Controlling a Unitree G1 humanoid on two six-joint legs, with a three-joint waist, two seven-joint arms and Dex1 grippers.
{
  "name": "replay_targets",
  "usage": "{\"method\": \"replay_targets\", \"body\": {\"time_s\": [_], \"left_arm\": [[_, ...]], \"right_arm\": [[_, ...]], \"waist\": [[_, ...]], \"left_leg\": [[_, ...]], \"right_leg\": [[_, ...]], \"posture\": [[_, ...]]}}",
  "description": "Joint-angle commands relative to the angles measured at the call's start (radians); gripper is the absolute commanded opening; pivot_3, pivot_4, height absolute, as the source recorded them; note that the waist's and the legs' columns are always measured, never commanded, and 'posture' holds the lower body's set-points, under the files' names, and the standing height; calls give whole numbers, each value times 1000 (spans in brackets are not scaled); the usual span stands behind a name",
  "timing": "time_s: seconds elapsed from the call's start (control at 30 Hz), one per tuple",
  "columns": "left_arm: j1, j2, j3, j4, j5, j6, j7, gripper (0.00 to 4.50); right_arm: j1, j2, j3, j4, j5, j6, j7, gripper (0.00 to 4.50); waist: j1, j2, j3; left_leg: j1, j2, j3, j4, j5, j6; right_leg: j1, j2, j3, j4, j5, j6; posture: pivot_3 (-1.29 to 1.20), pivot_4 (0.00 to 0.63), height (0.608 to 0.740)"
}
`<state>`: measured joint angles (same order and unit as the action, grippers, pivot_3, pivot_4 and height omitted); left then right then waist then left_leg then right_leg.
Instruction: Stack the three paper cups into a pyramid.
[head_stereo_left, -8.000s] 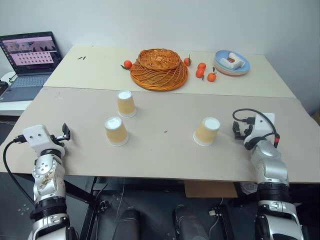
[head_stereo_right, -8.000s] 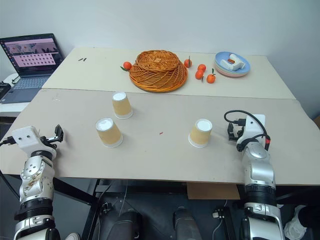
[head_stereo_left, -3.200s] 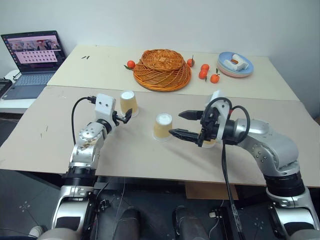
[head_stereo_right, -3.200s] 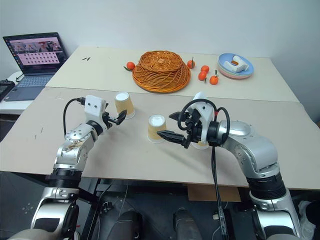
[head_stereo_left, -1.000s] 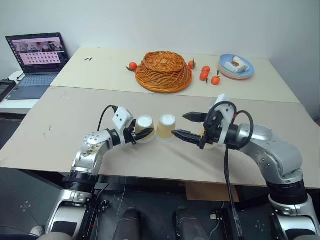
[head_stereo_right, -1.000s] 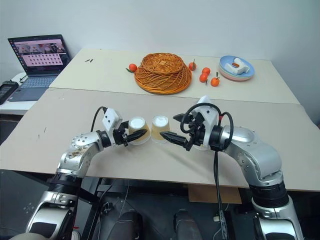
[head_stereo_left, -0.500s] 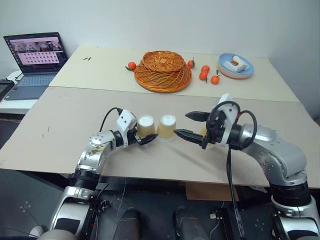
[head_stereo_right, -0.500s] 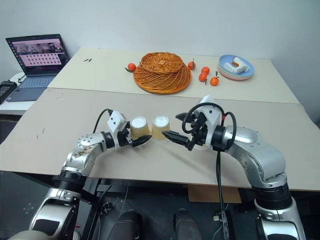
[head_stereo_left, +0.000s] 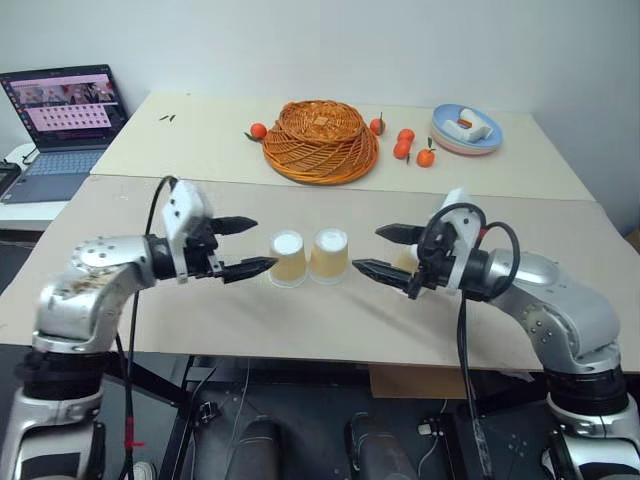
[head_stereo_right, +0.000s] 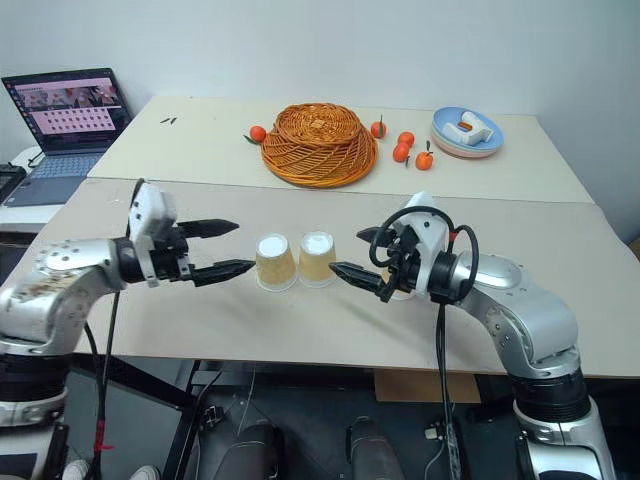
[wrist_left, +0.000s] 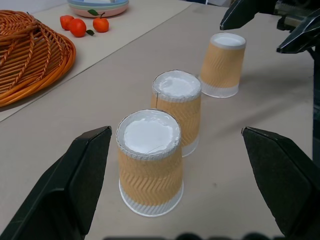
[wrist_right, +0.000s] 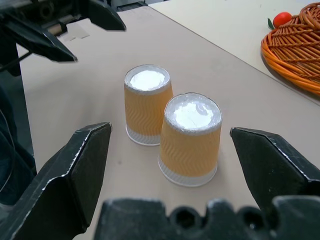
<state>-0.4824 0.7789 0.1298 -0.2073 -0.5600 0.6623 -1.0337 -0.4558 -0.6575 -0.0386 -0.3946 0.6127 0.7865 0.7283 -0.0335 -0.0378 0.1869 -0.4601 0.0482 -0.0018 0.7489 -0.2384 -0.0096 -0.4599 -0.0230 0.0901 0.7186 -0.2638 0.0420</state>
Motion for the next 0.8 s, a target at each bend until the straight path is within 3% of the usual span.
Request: {"method": "replay_targets", "body": {"time_s": [0.03, 0.13, 0.27, 0.5, 0.8], "left_arm": [[-39, 22, 43, -60, -77, 51, 2, 4432], [-39, 22, 30, -59, -70, 45, 15, 4432], [-38, 12, 19, -60, -71, 39, 29, 4432], [-70, -4, -1, -46, -62, 28, 54, 4432], [-101, -37, -24, -72, -69, 36, 94, 4432]], "right_arm": [[33, -96, -163, 45, -3, -31, 23, 4500], [89, -197, -277, 133, -30, -67, 64, 4500], [160, -288, -329, 206, -66, -112, 125, 4500], [194, -319, -143, 214, -180, -160, 179, 4500], [-8, -189, 7, 257, -212, -161, 162, 4500]], "waist": [[6, 0, 0], [13, 1, 0], [15, 1, 1], [-6, 1, 0], [-11, 2, 1]], "left_leg": [[0, 0, 0, 0, 0, 0], [0, -1, 1, 0, 0, 0], [0, -1, 1, -1, 0, 0], [2, 0, 2, -1, 0, 0], [2, 0, 3, -1, 0, 0]], "right_leg": [[0, 0, 0, -1, 0, 0], [0, -1, 0, -1, 0, 0], [0, 0, 1, -1, 0, 0], [0, 0, 2, -1, 1, 1], [0, 1, 3, -1, 1, 1]], "posture": [[0, 150, 671], [0, 150, 671], [0, 150, 671], [0, 150, 671], [0, 150, 671]]}}
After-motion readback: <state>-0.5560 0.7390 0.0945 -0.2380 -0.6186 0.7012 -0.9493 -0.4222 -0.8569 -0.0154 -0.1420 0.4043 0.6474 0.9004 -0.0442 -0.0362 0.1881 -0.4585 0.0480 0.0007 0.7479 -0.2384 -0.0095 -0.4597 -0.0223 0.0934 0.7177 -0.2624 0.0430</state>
